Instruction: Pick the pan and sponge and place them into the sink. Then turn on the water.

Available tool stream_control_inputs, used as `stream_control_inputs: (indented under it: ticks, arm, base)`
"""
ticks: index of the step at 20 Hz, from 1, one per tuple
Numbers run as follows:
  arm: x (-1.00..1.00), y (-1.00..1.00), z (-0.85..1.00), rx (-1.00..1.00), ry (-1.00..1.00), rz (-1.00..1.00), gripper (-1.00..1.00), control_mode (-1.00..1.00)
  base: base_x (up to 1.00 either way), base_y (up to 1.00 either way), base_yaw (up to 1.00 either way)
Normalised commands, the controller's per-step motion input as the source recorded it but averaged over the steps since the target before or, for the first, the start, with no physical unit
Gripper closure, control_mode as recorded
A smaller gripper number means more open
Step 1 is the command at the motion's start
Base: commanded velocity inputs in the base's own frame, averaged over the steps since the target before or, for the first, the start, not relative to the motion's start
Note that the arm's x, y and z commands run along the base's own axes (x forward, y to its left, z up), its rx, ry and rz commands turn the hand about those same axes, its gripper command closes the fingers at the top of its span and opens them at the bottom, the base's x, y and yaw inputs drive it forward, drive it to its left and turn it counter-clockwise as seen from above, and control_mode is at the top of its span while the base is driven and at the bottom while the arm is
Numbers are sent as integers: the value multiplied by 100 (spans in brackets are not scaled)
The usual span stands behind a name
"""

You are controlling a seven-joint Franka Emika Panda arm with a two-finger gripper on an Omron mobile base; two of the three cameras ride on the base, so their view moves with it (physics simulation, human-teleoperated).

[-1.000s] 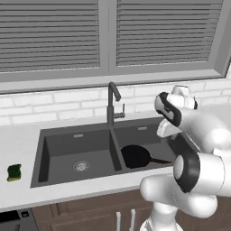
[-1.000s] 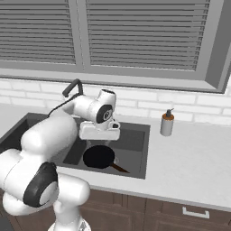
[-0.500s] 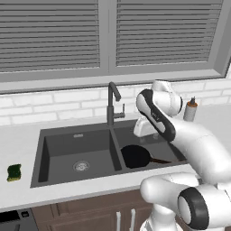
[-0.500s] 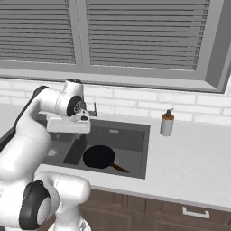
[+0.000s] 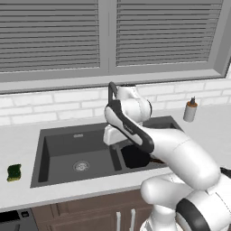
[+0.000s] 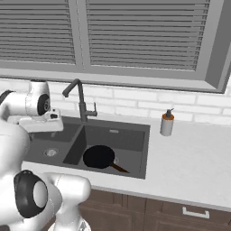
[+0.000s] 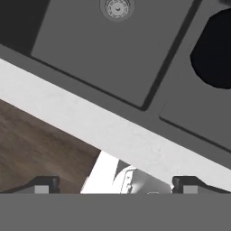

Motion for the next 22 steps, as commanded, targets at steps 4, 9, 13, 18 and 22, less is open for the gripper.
stream_control_inputs:
  ticks: [4, 9, 13, 18, 22]
  arm:
    - [7, 100, 0, -15, 0, 0, -100, -100]
    - [15, 100, 0, -8, 1, -1, -100, -100]
    - [9, 100, -8, 0, 0, -6, -100, -100]
    - [0, 83, -10, 2, 0, -7, -100, -100]
    - [7, 41, -15, 5, 0, -3, -100, -100]
  base:
    - [0, 0, 0]
    - [0, 0, 0]
    - [0, 0, 0]
    - [0, 0, 0]
    - [0, 0, 0]
